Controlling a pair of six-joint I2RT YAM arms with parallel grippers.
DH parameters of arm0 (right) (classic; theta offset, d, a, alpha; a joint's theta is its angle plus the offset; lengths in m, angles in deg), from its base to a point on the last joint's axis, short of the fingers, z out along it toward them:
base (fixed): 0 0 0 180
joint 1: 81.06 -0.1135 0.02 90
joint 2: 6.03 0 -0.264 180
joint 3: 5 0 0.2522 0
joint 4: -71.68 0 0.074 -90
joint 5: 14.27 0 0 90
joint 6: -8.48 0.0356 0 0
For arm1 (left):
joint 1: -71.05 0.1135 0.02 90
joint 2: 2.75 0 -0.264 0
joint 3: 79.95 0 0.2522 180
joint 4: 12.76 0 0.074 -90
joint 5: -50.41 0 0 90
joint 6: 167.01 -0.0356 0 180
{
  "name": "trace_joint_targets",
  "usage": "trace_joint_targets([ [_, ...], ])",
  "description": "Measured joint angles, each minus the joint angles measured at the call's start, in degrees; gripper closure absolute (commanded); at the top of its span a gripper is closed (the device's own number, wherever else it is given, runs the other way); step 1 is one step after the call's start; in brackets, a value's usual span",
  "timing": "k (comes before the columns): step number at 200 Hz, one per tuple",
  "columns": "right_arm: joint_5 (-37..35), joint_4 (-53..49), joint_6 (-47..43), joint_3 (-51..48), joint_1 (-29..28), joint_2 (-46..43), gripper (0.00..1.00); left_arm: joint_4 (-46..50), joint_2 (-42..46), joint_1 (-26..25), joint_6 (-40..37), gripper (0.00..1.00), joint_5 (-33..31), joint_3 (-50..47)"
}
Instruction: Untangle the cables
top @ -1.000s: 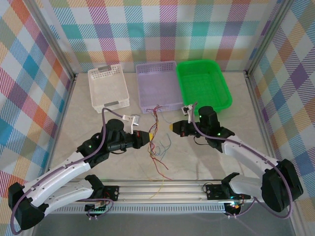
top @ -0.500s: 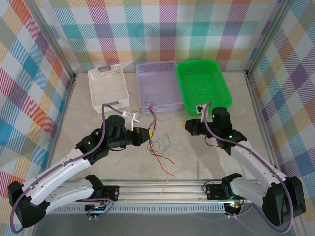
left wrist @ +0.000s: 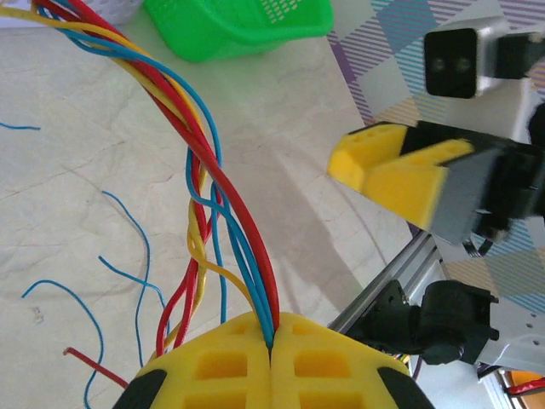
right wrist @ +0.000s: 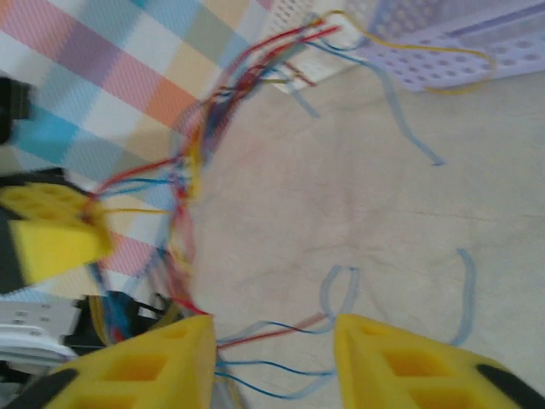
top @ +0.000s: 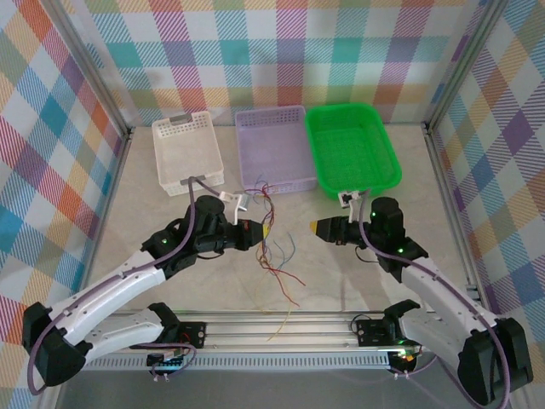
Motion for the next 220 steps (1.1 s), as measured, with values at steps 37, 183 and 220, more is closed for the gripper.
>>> trace_joint_targets([
  [37, 0.5, 7.4, 1.2, -0.4, -3.0, 0.0, 0.45, -4.8, -3.6, 0.0, 1.7, 1.00, 1.4, 0.0],
  [183, -6.6, 20.8, 3.5, 2.7, -10.8, 18.5, 0.61, -17.1, -9.1, -0.6, 8.1, 1.00, 4.3, 0.2],
  [220, -8.3, 23.1, 4.0, 2.7, -11.0, 18.9, 0.84, -18.5, -9.1, -0.9, 8.6, 1.00, 4.3, 0.2],
])
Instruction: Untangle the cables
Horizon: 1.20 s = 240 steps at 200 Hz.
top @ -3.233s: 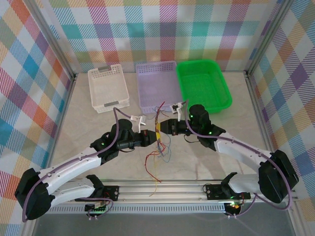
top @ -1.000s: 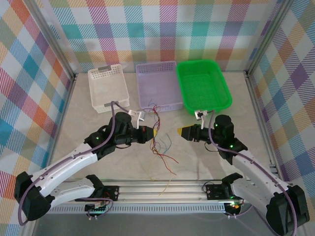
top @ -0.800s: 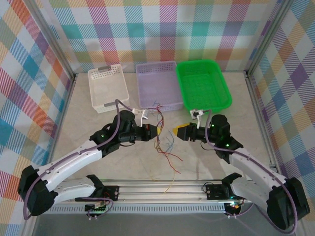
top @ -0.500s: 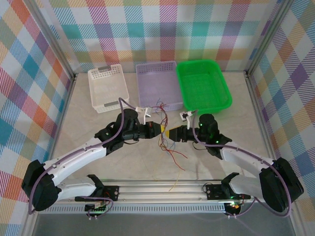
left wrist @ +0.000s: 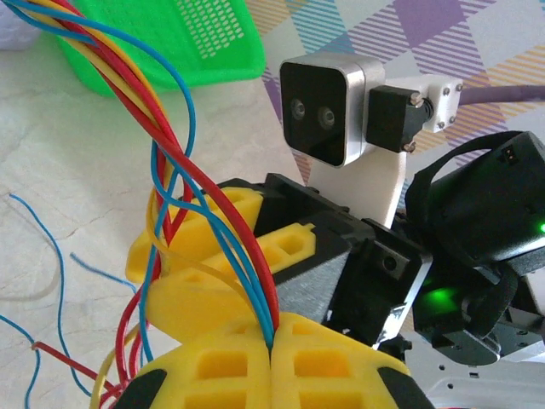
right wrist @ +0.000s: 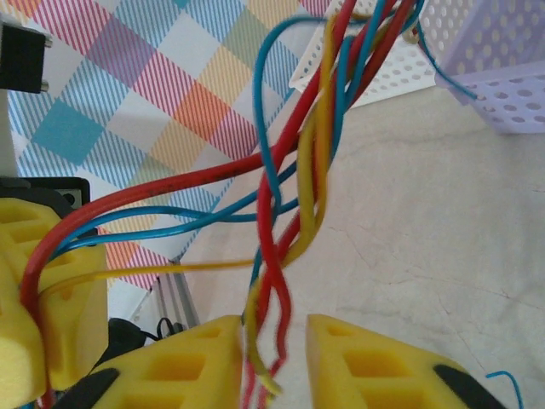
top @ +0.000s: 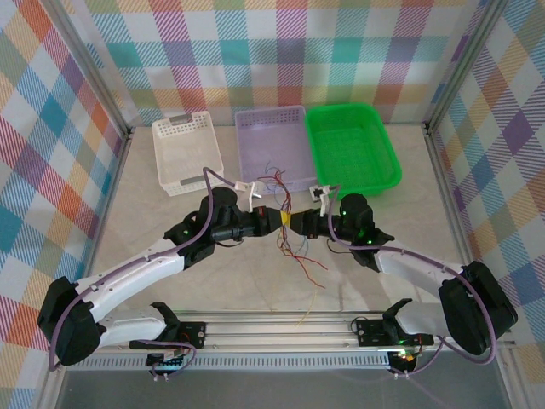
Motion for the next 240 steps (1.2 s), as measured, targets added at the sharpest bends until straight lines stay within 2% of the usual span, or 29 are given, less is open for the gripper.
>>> trace_joint_targets([
  [10, -0.8, -0.1, -0.2, 0.0, 0.0, 0.0, 0.92, 0.0, 0.0, 0.0, 0.0, 1.00, 0.0, 0.0],
  [32, -2.6, -1.8, -1.0, 0.0, 0.0, -1.0, 1.00, 0.4, 0.2, 0.0, -0.1, 1.00, -0.1, 0.0],
  [90, -9.6, -13.9, -4.5, -0.2, 1.7, -7.8, 1.00, 10.6, 5.1, 0.0, -5.0, 1.00, -2.3, 1.6],
  [131, -10.6, -19.8, -4.7, -1.7, 6.8, -11.6, 1.00, 21.2, 7.8, 1.0, -9.7, 1.00, -4.8, 6.2],
  [184, -12.1, -29.9, -4.7, -1.9, 15.2, -18.3, 1.00, 34.2, 9.2, 5.0, -15.6, 1.00, -7.5, 13.5],
  [240, -13.0, -38.6, -4.4, -2.0, 23.9, -20.7, 1.00, 44.5, 12.6, 8.9, -20.5, 1.00, -10.8, 17.9],
])
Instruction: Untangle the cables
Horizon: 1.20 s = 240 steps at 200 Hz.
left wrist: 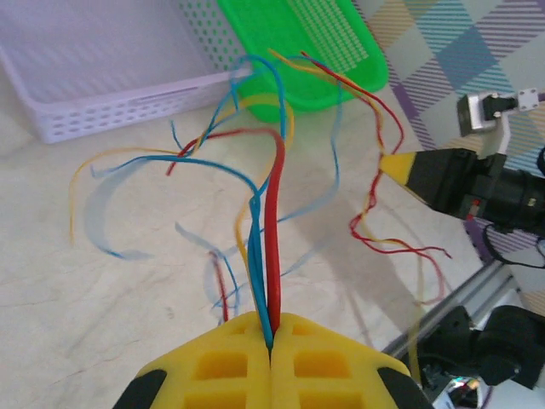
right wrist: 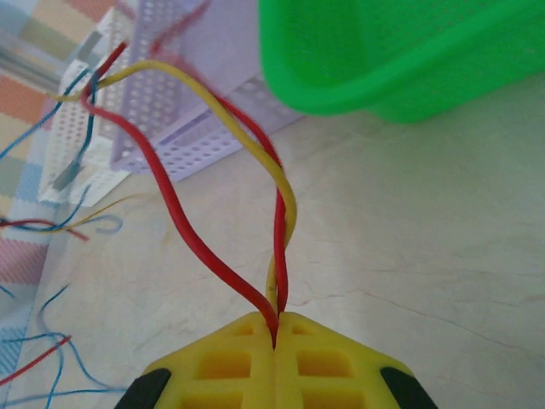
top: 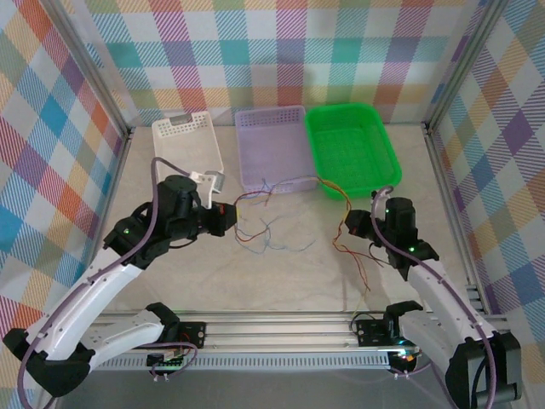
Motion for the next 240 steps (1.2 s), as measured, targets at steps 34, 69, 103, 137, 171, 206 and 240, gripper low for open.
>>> trace_joint_targets([
  [34, 1.6, -2.8, 0.3, -0.2, 5.9, -1.3, 1.00, 4.5, 3.1, 1.9, -1.3, 1.00, -3.5, 0.8],
  [69, 3.4, -4.2, 0.0, -0.2, 6.7, -4.4, 1.00, 6.9, 6.4, 2.7, -1.4, 1.00, -8.3, 0.8],
  [103, 2.4, -8.4, -1.4, 1.3, 6.7, -9.0, 1.00, 7.2, 10.4, 3.5, -1.4, 1.00, -14.1, 0.7],
  [137, 3.7, -8.9, -2.0, 3.6, 6.7, -13.2, 1.00, 7.0, 11.4, 4.0, -0.8, 1.00, -17.6, 0.2],
  [171, 3.2, -11.6, -4.4, 8.3, 6.7, -16.5, 1.00, 8.1, 10.2, 4.9, -0.2, 1.00, -22.8, -0.3],
  [206, 9.9, -10.5, -5.6, 14.1, 6.7, -15.2, 1.00, 8.0, 10.4, 5.6, 0.9, 1.00, -24.0, -1.8],
  [240, 20.0, -8.5, -6.8, 14.6, 5.8, -11.1, 1.00, 6.5, 10.5, 5.6, 2.0, 1.00, -23.0, -2.8],
])
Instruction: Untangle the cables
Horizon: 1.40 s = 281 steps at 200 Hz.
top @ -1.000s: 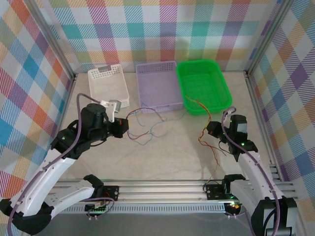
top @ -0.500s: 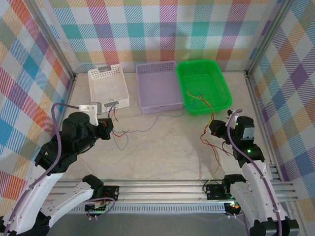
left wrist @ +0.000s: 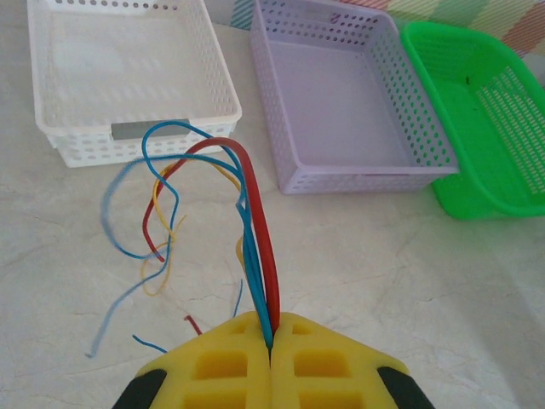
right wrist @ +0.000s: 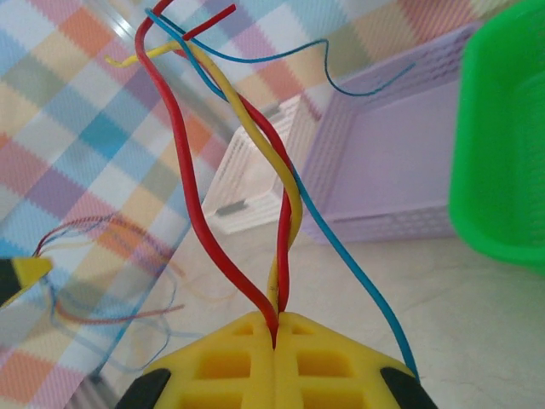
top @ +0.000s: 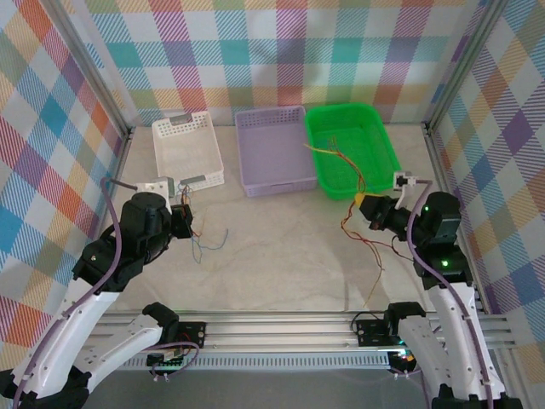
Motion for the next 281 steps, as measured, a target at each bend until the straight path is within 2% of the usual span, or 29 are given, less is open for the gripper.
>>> trace_joint_targets([
  [34, 4.5, -0.5, -3.9, 0.5, -5.9, 5.0, 1.00, -3.3, -0.4, 0.0, 0.9, 1.00, 2.0, 0.0],
  [84, -0.8, -0.9, -10.6, 3.3, -17.5, 14.9, 1.00, -8.6, -0.5, 0.0, 2.6, 1.00, 6.1, -1.0],
  [132, -6.6, 0.2, -13.3, 3.7, -19.7, 29.9, 1.00, -10.3, 0.1, 0.0, 3.0, 1.00, 8.3, -1.2],
  [167, -9.9, 1.2, -15.5, 4.1, -23.3, 39.3, 1.00, -10.5, 0.5, 0.0, 3.2, 1.00, 9.3, -1.2],
  [225, -16.3, -0.1, -19.0, 13.6, -27.2, 52.5, 1.00, -11.3, 0.4, 0.0, 4.8, 1.00, 11.6, -2.5],
  [237, -17.8, -0.7, -19.4, 15.0, -27.9, 53.2, 0.91, -11.8, 0.4, 0.0, 5.0, 1.00, 11.9, -3.0],
  [250, -18.9, -1.3, -19.8, 16.1, -28.2, 53.3, 0.71, -12.1, 0.4, 0.0, 5.3, 1.00, 12.5, -3.6],
  [261, -19.5, -2.2, -20.3, 17.0, -28.3, 53.3, 0.61, -12.3, 0.4, 0.0, 5.7, 1.00, 13.1, -4.1],
  [281, -20.3, -3.3, -20.4, 18.4, -28.3, 53.0, 0.50, -12.7, 0.4, 0.0, 6.3, 1.00, 14.1, -4.7],
])
